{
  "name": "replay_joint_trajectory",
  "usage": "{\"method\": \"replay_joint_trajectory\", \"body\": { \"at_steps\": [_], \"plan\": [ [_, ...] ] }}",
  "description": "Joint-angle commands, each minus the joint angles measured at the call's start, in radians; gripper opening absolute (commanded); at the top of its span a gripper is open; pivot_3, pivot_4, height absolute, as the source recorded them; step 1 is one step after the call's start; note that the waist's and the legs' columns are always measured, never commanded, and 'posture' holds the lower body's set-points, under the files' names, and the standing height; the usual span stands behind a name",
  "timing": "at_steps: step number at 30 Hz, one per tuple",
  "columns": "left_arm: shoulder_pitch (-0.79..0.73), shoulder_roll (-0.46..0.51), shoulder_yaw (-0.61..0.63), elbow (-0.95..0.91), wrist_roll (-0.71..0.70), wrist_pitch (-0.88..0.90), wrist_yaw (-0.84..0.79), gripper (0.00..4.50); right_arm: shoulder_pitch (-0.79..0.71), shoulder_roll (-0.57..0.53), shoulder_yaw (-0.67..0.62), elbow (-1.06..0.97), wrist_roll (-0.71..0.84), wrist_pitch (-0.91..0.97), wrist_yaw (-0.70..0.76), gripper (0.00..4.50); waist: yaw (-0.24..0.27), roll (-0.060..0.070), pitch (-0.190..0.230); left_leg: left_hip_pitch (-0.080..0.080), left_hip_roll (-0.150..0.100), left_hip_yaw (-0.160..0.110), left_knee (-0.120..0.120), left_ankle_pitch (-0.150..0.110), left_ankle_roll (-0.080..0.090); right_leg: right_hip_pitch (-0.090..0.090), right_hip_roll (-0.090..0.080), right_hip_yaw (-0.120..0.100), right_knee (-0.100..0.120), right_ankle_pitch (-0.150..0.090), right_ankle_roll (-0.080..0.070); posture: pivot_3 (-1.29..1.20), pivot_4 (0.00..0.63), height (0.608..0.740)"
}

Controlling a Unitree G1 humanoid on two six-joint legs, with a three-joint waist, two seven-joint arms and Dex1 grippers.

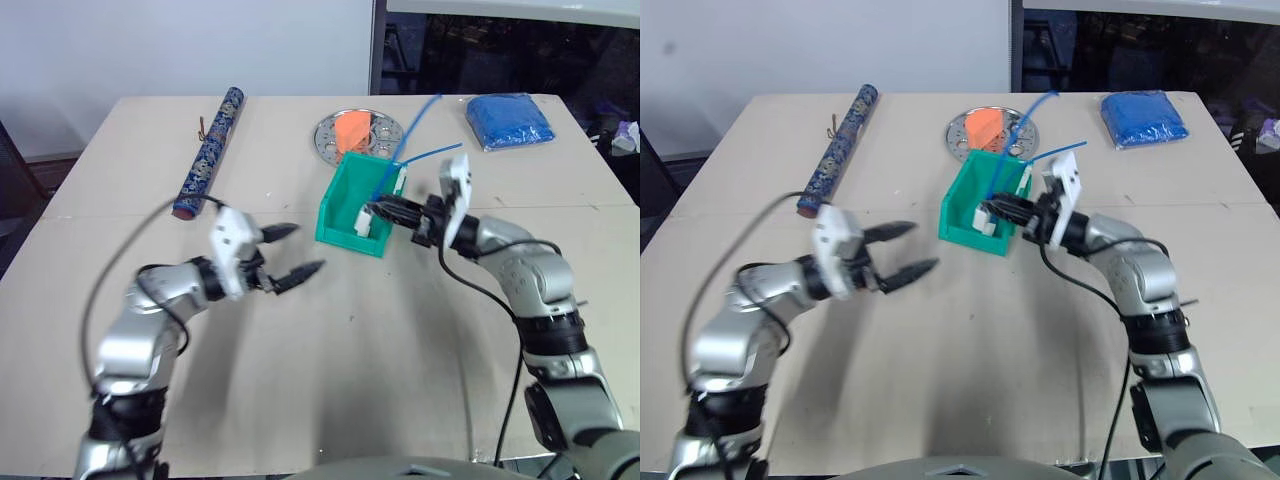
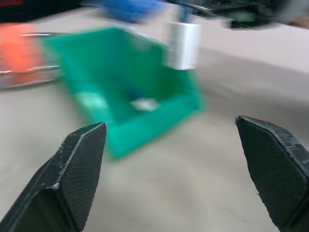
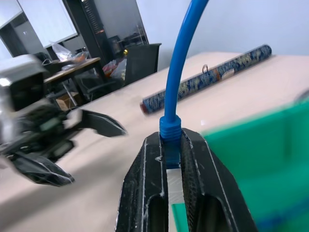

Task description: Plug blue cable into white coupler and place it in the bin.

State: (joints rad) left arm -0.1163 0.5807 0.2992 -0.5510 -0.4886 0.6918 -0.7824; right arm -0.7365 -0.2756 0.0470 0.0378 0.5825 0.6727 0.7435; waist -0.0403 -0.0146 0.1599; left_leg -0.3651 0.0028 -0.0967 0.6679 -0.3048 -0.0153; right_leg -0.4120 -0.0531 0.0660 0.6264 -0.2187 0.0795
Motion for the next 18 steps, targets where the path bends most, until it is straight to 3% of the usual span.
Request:
{"method": "replay_joint_trajectory", "body": {
  "at_steps": [1, 2, 3, 4, 5, 7, 11, 15, 18],
  "plan": [
    [-0.016, 0.011, 0.028, -0.129, -0.069, 0.136, 0.122, 4.50, -0.127, 0.027, -0.011, 0.188, -0.107, -0.043, -0.119, 1.49, 0.007, -0.001, 0.000, 0.000, 0.000, 0.001, 0.000, 0.000, 0.000, 0.000, 0.000, -0.001, 0.000, 0.000, 0.000, 0.00, 0.150, 0.740],
    [-0.023, 0.012, 0.026, -0.139, -0.080, 0.155, 0.142, 4.50, -0.153, 0.033, -0.018, 0.241, -0.138, -0.077, -0.149, 2.09, 0.009, -0.001, -0.001, 0.000, 0.000, 0.001, 0.000, 0.001, -0.001, 0.001, 0.000, -0.002, 0.000, 0.000, 0.000, 0.00, 0.150, 0.740],
    [-0.030, 0.009, 0.020, -0.144, -0.084, 0.167, 0.163, 4.50, -0.191, 0.032, -0.044, 0.318, -0.178, -0.155, -0.203, 2.35, 0.010, -0.001, 0.000, 0.001, 0.000, 0.001, 0.000, 0.001, -0.001, 0.001, 0.000, -0.002, 0.000, 0.000, 0.000, 0.00, 0.150, 0.740],
    [-0.032, 0.008, 0.015, -0.148, -0.088, 0.174, 0.179, 4.50, -0.221, 0.032, -0.075, 0.382, -0.202, -0.226, -0.248, 3.01, 0.011, -0.001, 0.000, 0.000, 0.000, 0.001, 0.000, 0.002, -0.003, 0.001, 0.000, -0.002, 0.000, 0.000, 0.000, 0.00, 0.150, 0.740],
    [-0.021, 0.011, 0.009, -0.152, -0.082, 0.175, 0.191, 4.50, -0.238, 0.023, -0.103, 0.421, -0.217, -0.288, -0.274, 3.18, 0.011, -0.001, 0.000, 0.000, 0.000, 0.001, 0.000, 0.002, -0.003, 0.001, 0.000, -0.002, 0.000, 0.000, 0.000, 0.00, 0.150, 0.740],
    [0.022, 0.023, 0.002, -0.165, -0.067, 0.167, 0.199, 4.50, -0.231, -0.001, -0.142, 0.436, -0.232, -0.368, -0.293, 4.06, 0.009, -0.001, 0.000, -0.001, 0.000, 0.002, -0.001, 0.004, -0.006, 0.000, 0.000, -0.002, -0.001, 0.000, 0.000, 0.00, 0.150, 0.740],
    [0.149, 0.036, -0.012, -0.220, -0.039, 0.143, 0.218, 4.50, -0.066, -0.052, -0.194, 0.254, -0.183, -0.427, -0.195, 4.06, -0.001, -0.001, 0.000, -0.001, 0.000, 0.004, -0.008, 0.004, -0.007, -0.001, 0.000, -0.001, -0.001, 0.000, -0.001, 0.00, 0.150, 0.740],
    [0.335, 0.004, -0.076, -0.254, 0.083, 0.029, 0.277, 4.50, 0.298, -0.159, -0.201, -0.060, -0.069, -0.414, 0.051, 4.06, 0.002, -0.001, 0.000, 0.000, 0.000, 0.006, -0.017, 0.003, -0.007, -0.004, -0.002, -0.001, -0.006, -0.001, -0.001, 0.00, 0.150, 0.740],
    [0.487, -0.070, -0.097, -0.257, 0.123, -0.091, 0.296, 4.50, 0.567, -0.244, -0.226, -0.158, -0.043, -0.466, 0.208, 4.06, 0.005, 0.001, 0.000, -0.003, 0.000, 0.008, -0.018, 0.001, -0.004, -0.005, -0.004, 0.000, -0.008, -0.001, -0.002, 0.00, 0.150, 0.740]
  ]
}}
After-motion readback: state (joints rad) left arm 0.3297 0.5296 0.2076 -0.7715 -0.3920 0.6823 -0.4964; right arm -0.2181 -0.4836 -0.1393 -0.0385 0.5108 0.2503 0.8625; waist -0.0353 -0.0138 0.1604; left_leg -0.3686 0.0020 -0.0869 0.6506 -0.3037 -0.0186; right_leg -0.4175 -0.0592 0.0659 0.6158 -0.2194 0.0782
